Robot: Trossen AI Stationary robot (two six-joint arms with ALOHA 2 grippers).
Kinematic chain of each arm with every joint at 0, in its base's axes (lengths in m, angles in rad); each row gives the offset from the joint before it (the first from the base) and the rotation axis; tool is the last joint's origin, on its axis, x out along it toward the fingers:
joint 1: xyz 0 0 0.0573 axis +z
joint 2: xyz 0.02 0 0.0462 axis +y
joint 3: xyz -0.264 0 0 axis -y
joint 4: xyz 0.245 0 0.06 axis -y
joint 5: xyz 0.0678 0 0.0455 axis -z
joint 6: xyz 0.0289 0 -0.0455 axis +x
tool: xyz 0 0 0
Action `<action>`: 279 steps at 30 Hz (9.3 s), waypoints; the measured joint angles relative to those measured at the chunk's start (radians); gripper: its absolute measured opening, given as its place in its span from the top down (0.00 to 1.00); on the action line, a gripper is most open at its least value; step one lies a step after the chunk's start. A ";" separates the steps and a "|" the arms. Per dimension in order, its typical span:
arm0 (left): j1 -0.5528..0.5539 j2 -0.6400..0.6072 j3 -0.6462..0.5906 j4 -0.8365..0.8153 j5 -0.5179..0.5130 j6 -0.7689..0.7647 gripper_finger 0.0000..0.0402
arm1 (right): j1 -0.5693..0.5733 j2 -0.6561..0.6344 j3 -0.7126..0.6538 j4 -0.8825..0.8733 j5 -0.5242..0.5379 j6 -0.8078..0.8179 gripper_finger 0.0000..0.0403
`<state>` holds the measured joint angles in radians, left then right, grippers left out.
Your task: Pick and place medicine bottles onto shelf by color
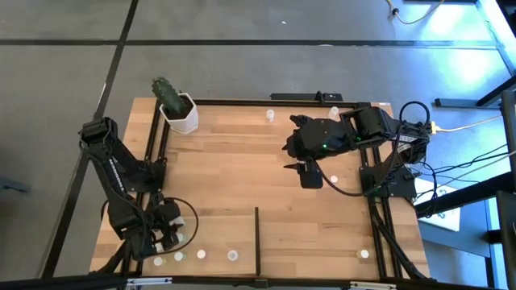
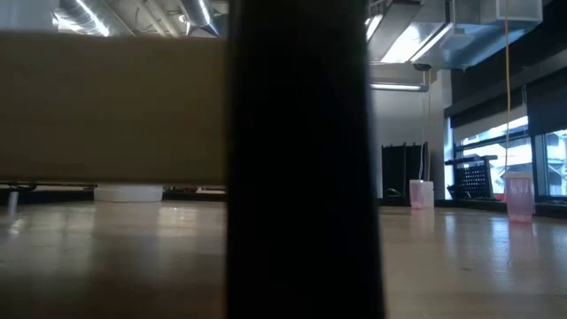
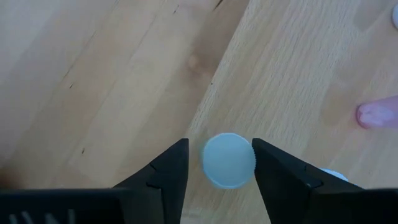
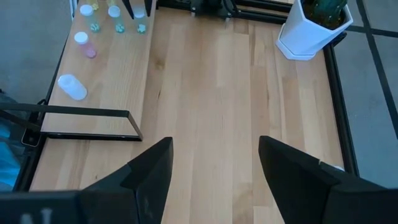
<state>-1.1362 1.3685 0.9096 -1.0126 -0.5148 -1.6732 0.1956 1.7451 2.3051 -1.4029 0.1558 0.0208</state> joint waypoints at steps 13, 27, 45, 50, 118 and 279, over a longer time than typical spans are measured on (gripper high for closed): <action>0.000 -0.003 0.022 0.003 0.000 0.008 0.53 | 0.000 0.000 0.000 0.000 0.000 -0.002 0.41; 0.002 -0.004 0.215 -0.275 -0.008 0.007 0.53 | 0.000 0.000 0.000 0.000 0.000 -0.002 0.41; 0.358 -0.103 0.372 -0.357 -0.104 0.269 0.53 | 0.000 0.000 0.000 0.000 0.000 -0.001 0.41; 0.489 -0.106 0.372 -0.305 -0.102 0.398 0.53 | 0.000 0.000 0.000 0.000 0.000 -0.001 0.41; 0.619 -0.106 0.371 -0.224 -0.063 0.531 0.53 | -0.189 -0.354 -1.339 0.137 -0.212 1.126 0.41; 0.637 -0.106 0.371 -0.119 -0.042 0.681 0.53 | -0.253 0.586 -0.254 0.239 -0.192 -0.048 0.67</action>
<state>-0.4988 1.2629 1.2804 -1.1316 -0.5571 -0.9920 -0.0578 2.3314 2.0506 -1.1640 -0.0360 -0.0277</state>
